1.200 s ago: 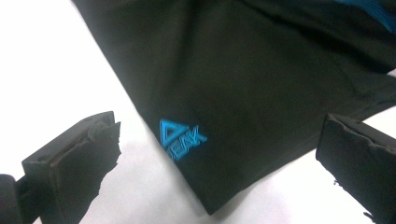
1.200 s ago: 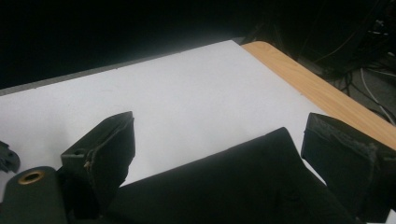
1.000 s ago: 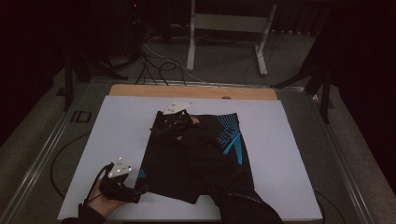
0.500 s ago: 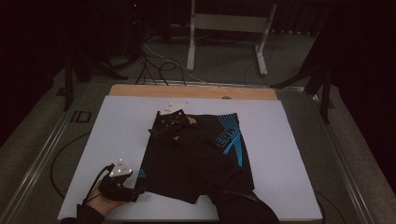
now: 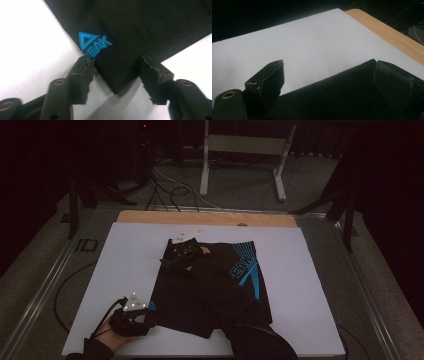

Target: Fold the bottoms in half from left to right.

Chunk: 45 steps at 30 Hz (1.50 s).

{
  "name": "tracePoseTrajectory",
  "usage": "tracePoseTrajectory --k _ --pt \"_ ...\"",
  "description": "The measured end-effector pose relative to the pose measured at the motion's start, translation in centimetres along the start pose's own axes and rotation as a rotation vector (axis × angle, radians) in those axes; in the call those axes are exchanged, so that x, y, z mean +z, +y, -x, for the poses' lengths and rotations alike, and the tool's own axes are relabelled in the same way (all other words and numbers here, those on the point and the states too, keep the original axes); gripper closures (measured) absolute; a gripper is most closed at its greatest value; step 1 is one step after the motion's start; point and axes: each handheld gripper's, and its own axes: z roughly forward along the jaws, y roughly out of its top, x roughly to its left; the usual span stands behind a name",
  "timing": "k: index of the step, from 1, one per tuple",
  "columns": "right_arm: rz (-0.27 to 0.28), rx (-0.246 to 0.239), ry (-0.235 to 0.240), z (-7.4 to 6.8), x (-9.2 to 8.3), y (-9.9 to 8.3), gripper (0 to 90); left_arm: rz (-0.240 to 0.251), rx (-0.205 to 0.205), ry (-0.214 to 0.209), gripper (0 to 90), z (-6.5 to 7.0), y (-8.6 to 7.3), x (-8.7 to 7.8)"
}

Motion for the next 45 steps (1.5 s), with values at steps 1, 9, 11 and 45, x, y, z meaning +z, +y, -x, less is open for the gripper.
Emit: tracePoseTrajectory --k 1,9,11,45 --pt "0.000 0.000 0.001 0.1 0.0 0.0 10.0 0.002 0.001 0.002 47.9 0.0 0.0 0.0" --pt "0.001 0.017 -0.012 0.2 0.6 0.4 10.0 0.019 0.017 0.001 67.1 0.8 0.4 0.2" --pt "0.009 0.023 -0.012 0.1 0.8 0.5 10.0 0.027 -0.003 -0.011 72.6 0.7 0.3 0.2" --pt "-0.123 0.131 -0.162 1.6 7.0 -0.5 15.1 0.090 -0.023 0.001 85.3 1.1 1.0 -0.8"
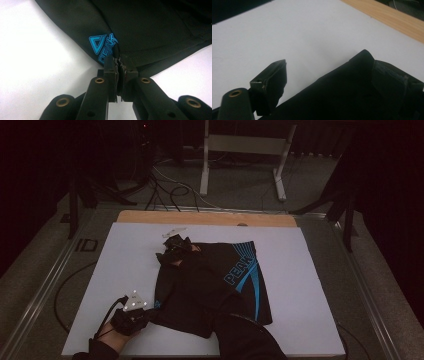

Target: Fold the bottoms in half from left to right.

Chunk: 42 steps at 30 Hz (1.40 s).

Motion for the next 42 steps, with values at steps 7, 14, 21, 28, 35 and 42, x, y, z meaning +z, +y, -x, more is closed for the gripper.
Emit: tracePoseTrajectory --k 7,14,21,28,35,42 --pt "-0.051 0.032 -0.053 0.0 1.2 0.1 26.3 -0.001 0.003 -0.003 85.3 -0.1 0.0 -0.1" --pt "-0.105 0.061 -0.094 -0.1 2.3 0.0 35.8 -0.001 0.009 -0.001 85.3 0.0 0.1 -0.1" --pt "-0.149 0.043 -0.118 -0.5 3.1 -0.2 43.7 -0.003 0.011 -0.001 85.3 0.0 0.1 -0.1" --pt "-0.156 0.031 -0.142 -0.5 3.0 -0.2 55.8 -0.004 0.014 -0.002 85.3 0.1 0.1 -0.1" --pt "-0.148 0.012 -0.125 0.5 2.3 -0.4 84.1 0.005 0.016 -0.001 85.3 0.1 0.3 -0.4" --pt "-0.154 -0.065 -0.106 0.9 1.5 -0.2 86.3 0.011 0.014 -0.011 85.4 0.1 0.4 -0.5"
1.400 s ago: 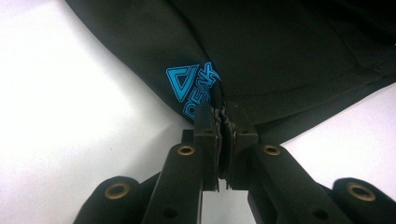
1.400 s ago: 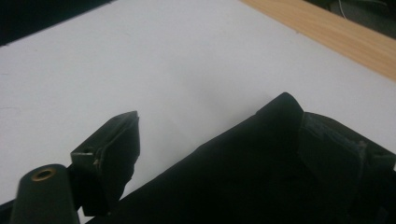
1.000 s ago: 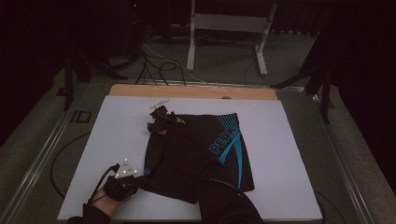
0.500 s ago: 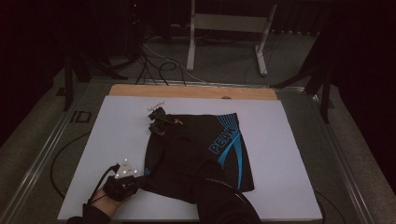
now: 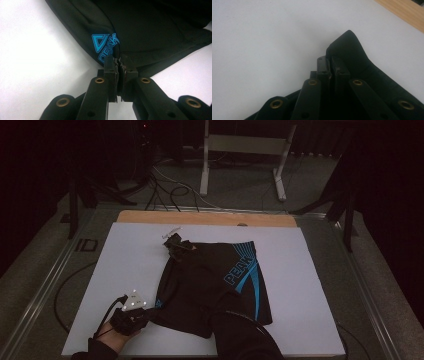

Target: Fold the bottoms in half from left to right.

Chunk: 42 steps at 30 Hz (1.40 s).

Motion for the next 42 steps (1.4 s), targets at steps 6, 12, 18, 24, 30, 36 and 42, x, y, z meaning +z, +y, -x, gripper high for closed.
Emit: tracePoseTrajectory --k 6,12,18,24,30,36,42 --pt "0.007 -0.016 0.016 0.6 -1.1 0.2 87.2 0.026 -0.001 -0.022 85.4 0.4 0.6 -0.5" --pt "0.015 -0.029 0.037 1.1 -2.1 0.3 87.5 0.038 -0.003 -0.042 85.4 0.5 0.8 -0.6" --pt "0.019 -0.033 0.051 1.5 -2.8 0.1 87.6 0.047 0.008 -0.051 85.4 0.9 1.2 -0.8" --pt "0.035 -0.036 0.051 2.2 -3.8 0.3 87.7 0.057 0.021 -0.057 85.5 1.4 1.8 -1.0" --pt "0.051 -0.037 0.049 2.5 -4.8 0.4 87.7 0.069 0.028 -0.059 85.5 1.9 2.5 -1.0" --pt "0.063 -0.028 0.044 3.1 -5.5 0.3 87.7 0.078 0.031 -0.057 85.4 2.2 3.1 -0.9" --pt "0.073 -0.015 0.041 3.7 -6.2 0.2 87.7 0.078 0.055 -0.067 85.4 2.8 3.7 -0.8"
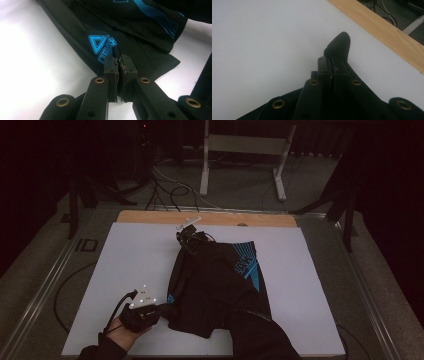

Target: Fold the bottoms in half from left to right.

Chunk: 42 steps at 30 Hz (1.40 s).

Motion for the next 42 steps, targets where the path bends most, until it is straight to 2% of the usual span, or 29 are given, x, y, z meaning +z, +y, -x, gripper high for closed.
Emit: tracePoseTrajectory --k 3,5,16,27,42 --pt "0.003 -0.002 -0.003 0.2 -0.3 -0.1 87.7 0.002 0.002 -0.005 85.4 0.1 0.1 0.1" --pt "0.011 -0.003 -0.009 0.4 -0.8 -0.1 87.7 0.003 0.027 -0.015 85.4 0.6 0.7 0.2" --pt "0.026 0.001 -0.020 1.6 -2.7 -0.3 87.7 0.000 0.065 -0.038 85.4 1.5 2.0 0.5" --pt "0.031 0.028 -0.028 2.7 -3.8 -1.2 87.7 -0.005 0.099 -0.060 85.4 2.1 3.1 1.1" --pt "0.045 0.047 -0.053 4.0 -5.5 -2.3 87.7 -0.003 0.125 -0.092 85.4 3.1 4.7 1.9"
